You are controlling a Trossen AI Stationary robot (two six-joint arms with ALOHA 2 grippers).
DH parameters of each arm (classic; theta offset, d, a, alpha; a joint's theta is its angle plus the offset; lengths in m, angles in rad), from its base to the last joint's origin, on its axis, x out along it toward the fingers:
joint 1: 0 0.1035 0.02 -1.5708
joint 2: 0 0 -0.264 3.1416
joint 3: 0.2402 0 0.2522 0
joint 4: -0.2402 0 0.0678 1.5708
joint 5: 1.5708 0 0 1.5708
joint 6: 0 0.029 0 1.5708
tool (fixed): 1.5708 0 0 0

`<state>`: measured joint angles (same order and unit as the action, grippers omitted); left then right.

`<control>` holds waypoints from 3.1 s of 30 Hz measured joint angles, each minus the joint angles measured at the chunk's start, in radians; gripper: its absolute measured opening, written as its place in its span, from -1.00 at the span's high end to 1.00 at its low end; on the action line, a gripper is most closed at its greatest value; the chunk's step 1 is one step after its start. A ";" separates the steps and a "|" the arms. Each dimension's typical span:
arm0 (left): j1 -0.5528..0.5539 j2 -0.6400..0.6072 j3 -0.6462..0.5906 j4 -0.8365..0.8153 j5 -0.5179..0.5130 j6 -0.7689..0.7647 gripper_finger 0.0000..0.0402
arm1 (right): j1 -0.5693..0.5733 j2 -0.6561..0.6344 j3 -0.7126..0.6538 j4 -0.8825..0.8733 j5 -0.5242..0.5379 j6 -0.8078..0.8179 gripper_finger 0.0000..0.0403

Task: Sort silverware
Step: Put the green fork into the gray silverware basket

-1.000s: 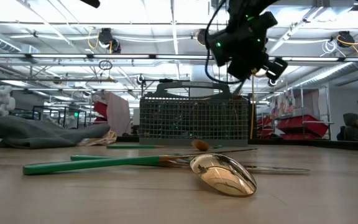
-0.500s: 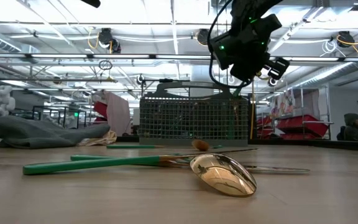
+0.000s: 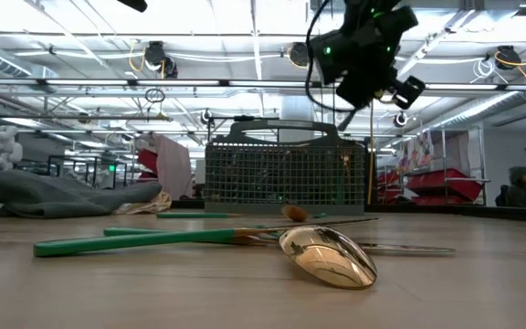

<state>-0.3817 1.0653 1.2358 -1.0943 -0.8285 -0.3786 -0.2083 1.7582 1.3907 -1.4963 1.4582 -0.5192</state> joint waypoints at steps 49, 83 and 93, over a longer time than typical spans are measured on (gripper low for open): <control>0.000 0.000 0.000 -0.018 -0.014 -0.006 0.68 | 0.022 0.073 0.005 0.175 -0.249 -0.398 0.96; -0.078 0.315 0.000 -0.044 0.680 -0.053 0.68 | 0.146 -0.242 0.243 0.195 -0.370 0.115 0.29; -0.251 0.570 0.000 -0.058 0.845 -0.093 0.68 | 0.194 -0.316 0.243 0.184 -0.473 0.232 0.29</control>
<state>-0.6328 1.6356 1.2354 -1.1525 0.0165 -0.4714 -0.0147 1.4425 1.6333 -1.3125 0.9848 -0.2870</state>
